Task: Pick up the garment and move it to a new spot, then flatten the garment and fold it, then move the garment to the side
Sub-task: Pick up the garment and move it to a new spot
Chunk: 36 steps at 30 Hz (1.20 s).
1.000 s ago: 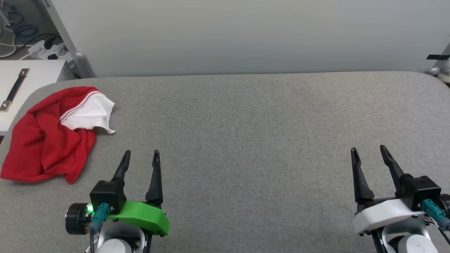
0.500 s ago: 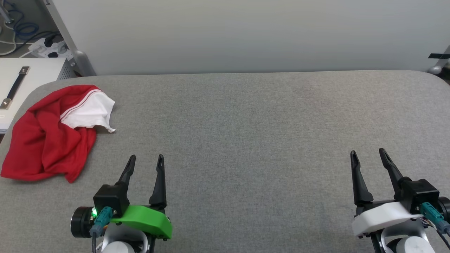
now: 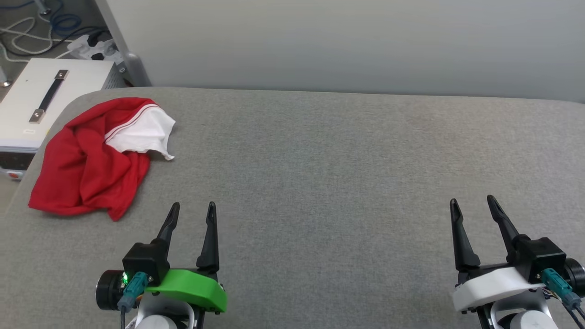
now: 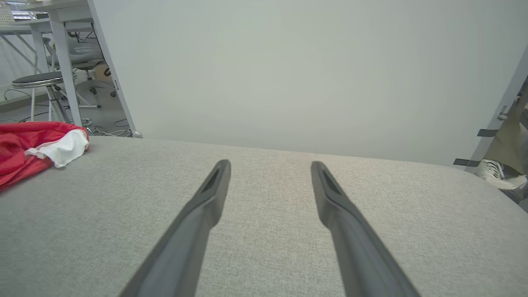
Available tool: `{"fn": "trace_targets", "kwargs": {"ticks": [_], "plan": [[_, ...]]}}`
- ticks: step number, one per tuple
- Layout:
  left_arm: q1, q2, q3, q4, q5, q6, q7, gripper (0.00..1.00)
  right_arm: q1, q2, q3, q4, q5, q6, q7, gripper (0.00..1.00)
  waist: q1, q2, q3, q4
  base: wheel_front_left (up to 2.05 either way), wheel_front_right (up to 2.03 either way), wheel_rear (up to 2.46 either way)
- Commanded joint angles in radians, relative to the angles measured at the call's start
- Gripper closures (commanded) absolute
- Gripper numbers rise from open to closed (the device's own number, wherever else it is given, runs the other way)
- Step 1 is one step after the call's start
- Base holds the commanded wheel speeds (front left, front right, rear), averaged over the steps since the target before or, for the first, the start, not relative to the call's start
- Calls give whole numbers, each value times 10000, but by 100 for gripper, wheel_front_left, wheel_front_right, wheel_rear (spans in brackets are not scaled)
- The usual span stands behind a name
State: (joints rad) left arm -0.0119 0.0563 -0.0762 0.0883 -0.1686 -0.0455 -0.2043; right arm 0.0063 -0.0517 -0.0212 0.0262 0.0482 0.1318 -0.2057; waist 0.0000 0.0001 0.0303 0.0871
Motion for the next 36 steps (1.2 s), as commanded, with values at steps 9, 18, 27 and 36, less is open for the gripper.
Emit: {"fn": "trace_targets", "kwargs": {"ticks": [9,18,27,36], "plan": [[166,-53,21,57,-116,-64,-279,0,172,13,489,64,132,-10,-270,0,0,-1,116,1666,0,0,0],[272,-58,5,161,-148,-176,-468,0,172,14,758,202,260,-11,-456,0,0,-1,105,2972,0,0,0],[344,-61,-81,281,-206,-229,-575,0,230,15,998,275,304,-11,-561,0,0,-1,27,3855,0,0,0],[366,-61,-142,200,-347,-123,-575,0,187,15,1044,300,245,-11,-561,0,0,-1,151,4047,0,0,0]]}}
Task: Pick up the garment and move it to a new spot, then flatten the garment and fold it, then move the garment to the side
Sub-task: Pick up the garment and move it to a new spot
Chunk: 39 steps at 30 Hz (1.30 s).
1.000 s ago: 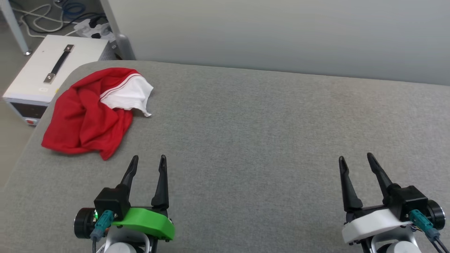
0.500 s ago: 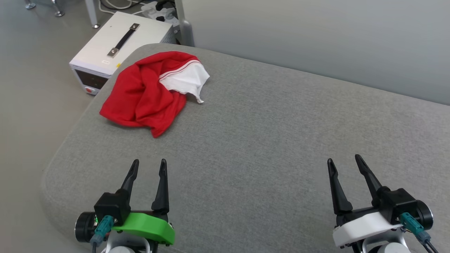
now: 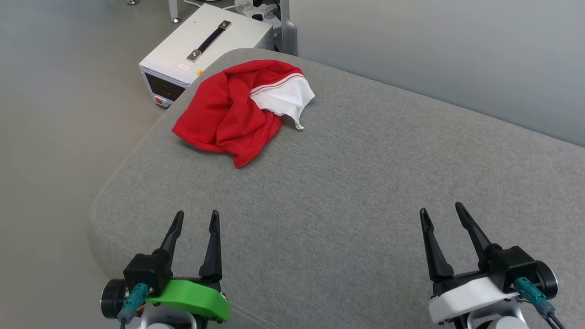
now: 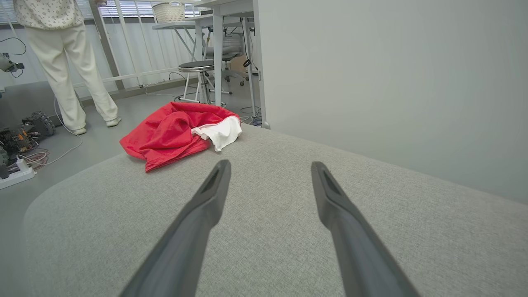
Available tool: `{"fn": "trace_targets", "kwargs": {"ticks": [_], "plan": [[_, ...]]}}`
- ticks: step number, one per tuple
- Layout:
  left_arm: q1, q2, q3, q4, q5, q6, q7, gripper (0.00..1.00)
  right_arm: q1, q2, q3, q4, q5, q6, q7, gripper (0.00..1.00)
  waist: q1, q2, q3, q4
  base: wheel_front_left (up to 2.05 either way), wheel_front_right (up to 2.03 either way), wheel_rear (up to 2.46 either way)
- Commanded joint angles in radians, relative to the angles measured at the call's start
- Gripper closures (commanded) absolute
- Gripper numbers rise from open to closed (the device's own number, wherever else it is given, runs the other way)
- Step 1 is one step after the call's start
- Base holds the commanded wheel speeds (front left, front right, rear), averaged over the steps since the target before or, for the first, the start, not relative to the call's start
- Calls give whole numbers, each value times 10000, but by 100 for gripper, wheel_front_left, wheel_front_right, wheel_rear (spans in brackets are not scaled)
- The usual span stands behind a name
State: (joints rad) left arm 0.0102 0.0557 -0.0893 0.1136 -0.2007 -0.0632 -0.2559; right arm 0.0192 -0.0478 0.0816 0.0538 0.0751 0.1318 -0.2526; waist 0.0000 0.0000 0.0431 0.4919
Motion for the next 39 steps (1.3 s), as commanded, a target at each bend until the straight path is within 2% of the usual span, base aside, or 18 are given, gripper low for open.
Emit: {"fn": "trace_targets", "kwargs": {"ticks": [1,11,16,18,22,26,34,36,37,39], "plan": [[142,-55,-4,-68,-44,74,-59,0,45,-24,27,28,-34,-11,-91,0,0,0,45,-13,0,0,0],[-129,-55,220,-101,-301,160,-59,0,-146,-24,17,-60,-292,-11,-91,0,0,0,637,-351,0,0,0],[-1117,-49,524,597,-181,-144,-59,0,-490,-24,-44,-325,-747,-11,-91,0,0,0,1597,-794,0,0,0],[-1800,123,605,1135,-119,-315,-59,0,-662,-25,-64,-461,-950,-11,-91,0,0,0,2061,-1015,0,0,0],[-3540,859,367,2670,-206,-571,77,0,-962,-159,-38,-774,-1202,-11,-91,0,0,0,2982,-1484,0,0,0],[-5457,1768,-111,3933,-544,-659,1110,0,-1243,-326,-27,-1108,-1344,-11,-91,0,0,0,3764,-1908,0,0,0],[-8277,3761,-1993,5114,-3070,-672,4016,0,-1689,-443,-48,-1658,-1490,-11,-92,0,0,0,4955,-2637,0,0,0],[-8738,4237,-2282,5340,-3591,-673,4545,0,-1766,-448,-18,-1725,-1518,-11,-92,0,0,0,5181,-2798,0,0,0],[-9099,4533,-2462,5608,-4200,-673,5115,0,-1836,-443,-1,-1777,-1539,-11,-92,0,0,0,5377,-2937,0,0,0],[-9403,4837,-2666,5824,-4608,-673,5581,0,-1891,-441,13,-1824,-1554,-11,-92,0,0,0,5558,-3062,0,0,0]]}}
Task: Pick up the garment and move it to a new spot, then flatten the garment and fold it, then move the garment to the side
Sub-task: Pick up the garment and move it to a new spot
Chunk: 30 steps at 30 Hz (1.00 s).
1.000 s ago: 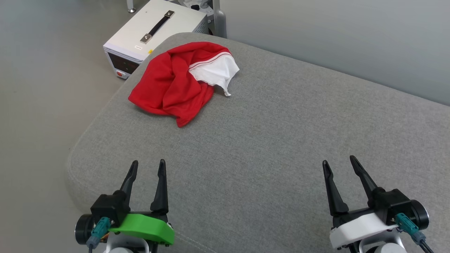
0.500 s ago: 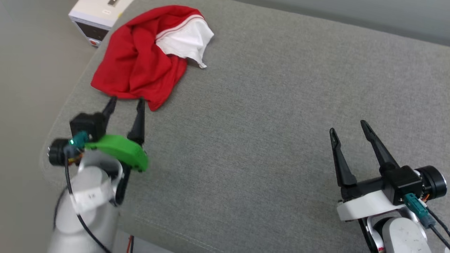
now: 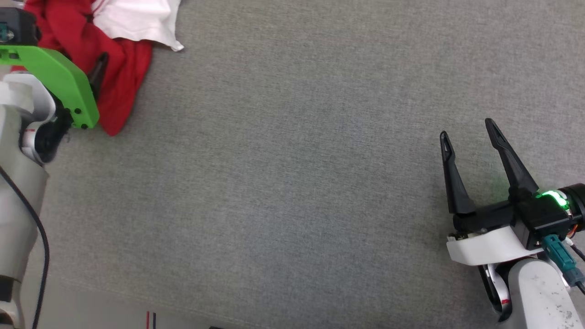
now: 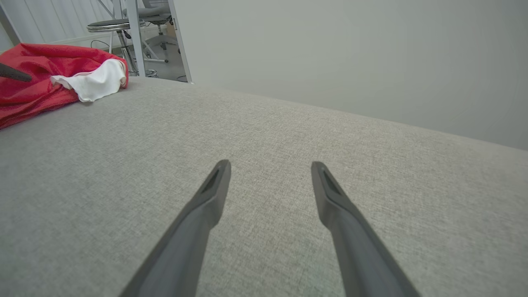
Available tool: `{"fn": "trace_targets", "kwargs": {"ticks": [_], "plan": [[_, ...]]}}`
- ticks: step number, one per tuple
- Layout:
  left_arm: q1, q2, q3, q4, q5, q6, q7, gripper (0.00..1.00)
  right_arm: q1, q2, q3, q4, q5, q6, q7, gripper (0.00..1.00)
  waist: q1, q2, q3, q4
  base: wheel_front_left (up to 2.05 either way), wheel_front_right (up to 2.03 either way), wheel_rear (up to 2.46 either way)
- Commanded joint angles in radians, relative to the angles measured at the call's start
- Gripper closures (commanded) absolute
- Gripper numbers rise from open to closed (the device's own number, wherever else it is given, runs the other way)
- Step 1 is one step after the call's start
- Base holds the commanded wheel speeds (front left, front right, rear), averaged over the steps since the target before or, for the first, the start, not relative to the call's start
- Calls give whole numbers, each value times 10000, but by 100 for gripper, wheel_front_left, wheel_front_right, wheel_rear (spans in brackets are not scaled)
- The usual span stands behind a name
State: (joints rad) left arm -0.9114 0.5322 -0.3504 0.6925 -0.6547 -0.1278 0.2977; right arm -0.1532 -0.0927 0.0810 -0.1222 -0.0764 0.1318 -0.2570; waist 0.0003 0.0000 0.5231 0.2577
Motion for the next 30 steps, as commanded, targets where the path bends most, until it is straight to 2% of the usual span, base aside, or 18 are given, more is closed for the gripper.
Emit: {"fn": "trace_targets", "kwargs": {"ticks": [1,2,4,8,11,12,13,14,17,18,30], "plan": [[-306,205,-130,129,-200,-27,180,0,-186,10,17,-82,-47,-11,-47,0,-3,0,830,-770,0,0,0],[-652,560,-305,474,-539,-27,353,0,-243,21,21,-144,-70,-11,-47,0,-3,0,1061,-928,0,0,0],[-813,691,-417,732,-663,-28,368,0,-278,25,27,-175,-81,-11,-47,0,-3,0,1188,-1004,0,0,0],[-1040,700,-607,1210,-1012,-28,416,0,-321,28,42,-224,-109,-11,-47,0,-3,0,1378,-1079,0,0,0],[-978,541,-886,1432,-1484,-28,861,0,-335,17,37,-218,-130,-11,-47,0,-3,0,1448,-1096,0,0,0],[-813,452,-1244,1440,-2079,-28,1586,53,-356,27,7,-197,-159,-11,-47,0,-3,0,1463,-1103,0,0,0],[-767,454,-1364,1359,-2230,-28,1730,97,-352,33,0,-190,-167,-11,-47,0,-3,0,1449,-1098,0,0,0],[-710,481,-1478,1245,-2431,-28,1834,100,-340,42,-7,-176,-172,-11,-47,0,-3,0,1419,-1091,0,0,0],[-574,652,-1583,1023,-2808,-28,1524,100,-300,62,-9,-94,-195,-11,-47,0,-3,0,1251,-1076,0,0,0],[-517,959,-1709,853,-2720,-28,550,100,-293,91,-3,-6,-170,-11,-47,0,-3,0,920,-1086,0,0,0],[-147,1334,-1620,559,-1839,20,-3879,100,229,298,-163,552,147,-11,-47,0,-3,0,-1440,-1115,0,0,0]]}}
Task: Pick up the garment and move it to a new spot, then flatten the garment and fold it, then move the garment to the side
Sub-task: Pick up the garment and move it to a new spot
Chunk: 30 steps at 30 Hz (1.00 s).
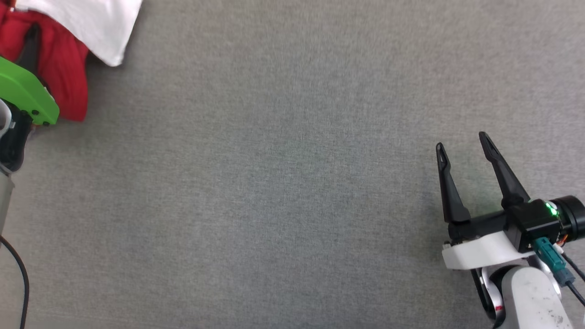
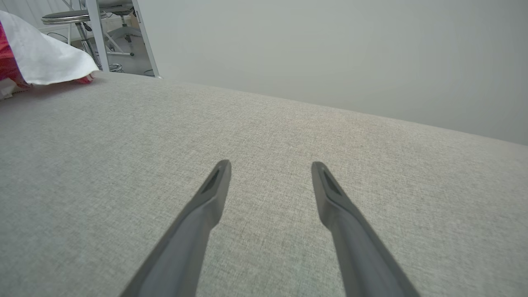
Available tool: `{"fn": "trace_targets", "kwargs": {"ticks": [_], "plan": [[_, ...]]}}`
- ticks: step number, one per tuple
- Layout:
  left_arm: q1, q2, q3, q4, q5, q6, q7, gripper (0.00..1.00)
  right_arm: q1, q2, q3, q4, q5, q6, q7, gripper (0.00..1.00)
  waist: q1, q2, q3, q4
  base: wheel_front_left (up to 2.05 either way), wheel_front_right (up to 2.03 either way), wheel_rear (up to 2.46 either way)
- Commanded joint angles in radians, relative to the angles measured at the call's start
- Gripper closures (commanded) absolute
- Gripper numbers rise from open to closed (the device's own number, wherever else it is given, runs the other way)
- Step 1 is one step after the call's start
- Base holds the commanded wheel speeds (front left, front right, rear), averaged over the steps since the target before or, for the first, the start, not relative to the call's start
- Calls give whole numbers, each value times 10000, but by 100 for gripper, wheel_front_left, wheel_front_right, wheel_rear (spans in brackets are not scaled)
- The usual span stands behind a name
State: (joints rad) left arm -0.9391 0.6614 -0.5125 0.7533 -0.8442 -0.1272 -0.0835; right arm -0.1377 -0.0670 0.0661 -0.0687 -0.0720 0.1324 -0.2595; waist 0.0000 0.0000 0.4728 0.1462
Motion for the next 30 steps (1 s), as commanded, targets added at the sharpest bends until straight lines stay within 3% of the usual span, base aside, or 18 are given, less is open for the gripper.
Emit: {"fn": "trace_targets", "kwargs": {"ticks": [1,6,17,24,30], "plan": [[176,37,-18,-163,165,48,-356,100,153,58,-45,70,141,-17,-23,0,0,0,-1184,13,0,0,0],[400,-13,-243,-1406,655,536,-915,100,538,135,-272,254,338,-17,-23,0,0,0,-2284,-32,0,0,0],[386,-561,-967,-3892,1158,1286,-175,100,768,165,-765,343,867,-17,-23,0,0,0,-2958,-830,0,0,0],[331,-1691,-1863,-4366,1505,1219,-104,100,802,166,-1541,340,1018,-17,-23,0,0,0,-2875,-1565,0,0,0],[552,-3415,-3184,-3771,1949,914,-339,100,676,167,-2250,468,1208,-17,-23,0,0,0,-2664,-2140,0,0,0]]}}
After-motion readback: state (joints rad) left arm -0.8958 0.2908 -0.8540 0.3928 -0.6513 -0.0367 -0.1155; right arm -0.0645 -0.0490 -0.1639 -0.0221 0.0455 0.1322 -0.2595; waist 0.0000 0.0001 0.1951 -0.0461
